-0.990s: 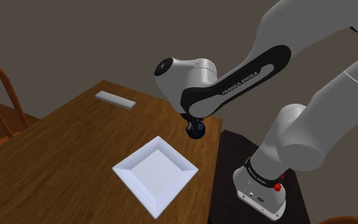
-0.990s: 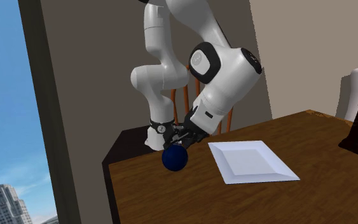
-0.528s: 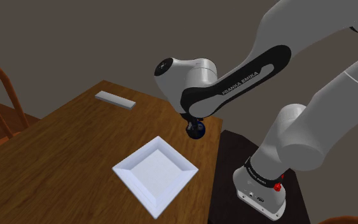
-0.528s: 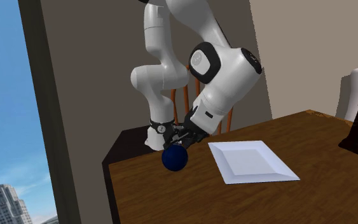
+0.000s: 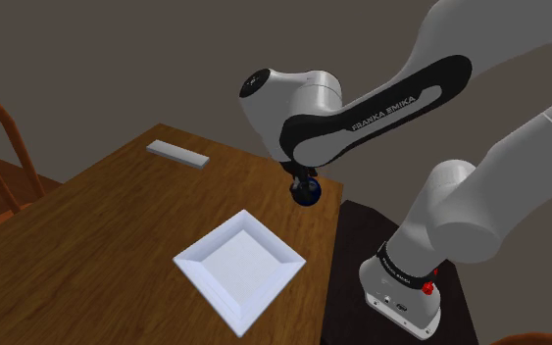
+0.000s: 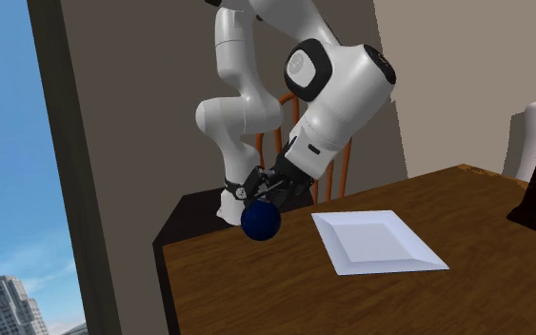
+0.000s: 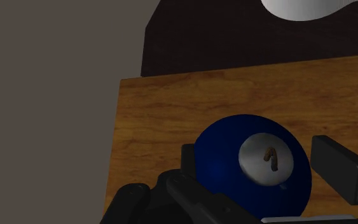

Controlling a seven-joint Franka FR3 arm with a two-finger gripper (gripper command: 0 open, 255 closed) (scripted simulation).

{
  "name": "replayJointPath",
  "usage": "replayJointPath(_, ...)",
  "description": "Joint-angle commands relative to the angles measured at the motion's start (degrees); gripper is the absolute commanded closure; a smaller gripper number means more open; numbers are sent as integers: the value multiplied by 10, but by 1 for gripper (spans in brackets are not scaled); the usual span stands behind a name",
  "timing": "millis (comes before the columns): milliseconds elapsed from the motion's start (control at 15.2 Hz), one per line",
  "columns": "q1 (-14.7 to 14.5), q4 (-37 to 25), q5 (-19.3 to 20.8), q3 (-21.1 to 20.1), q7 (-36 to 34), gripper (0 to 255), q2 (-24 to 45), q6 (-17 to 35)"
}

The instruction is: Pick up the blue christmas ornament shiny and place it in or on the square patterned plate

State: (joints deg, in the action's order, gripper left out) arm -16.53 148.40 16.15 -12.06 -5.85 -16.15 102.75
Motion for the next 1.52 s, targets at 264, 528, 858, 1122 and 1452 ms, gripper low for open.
replayJointPath(264,-2,-22,-7,1,18,255,-30,-48)
replayJointPath(528,-3,-39,-10,2,30,255,-47,-80)
replayJointPath(858,-29,-91,-46,-35,-16,255,-10,-110)
replayJointPath(1122,-51,-151,-72,-70,-65,255,37,-135)
replayJointPath(1452,-76,-239,-93,-109,-129,255,108,-168)
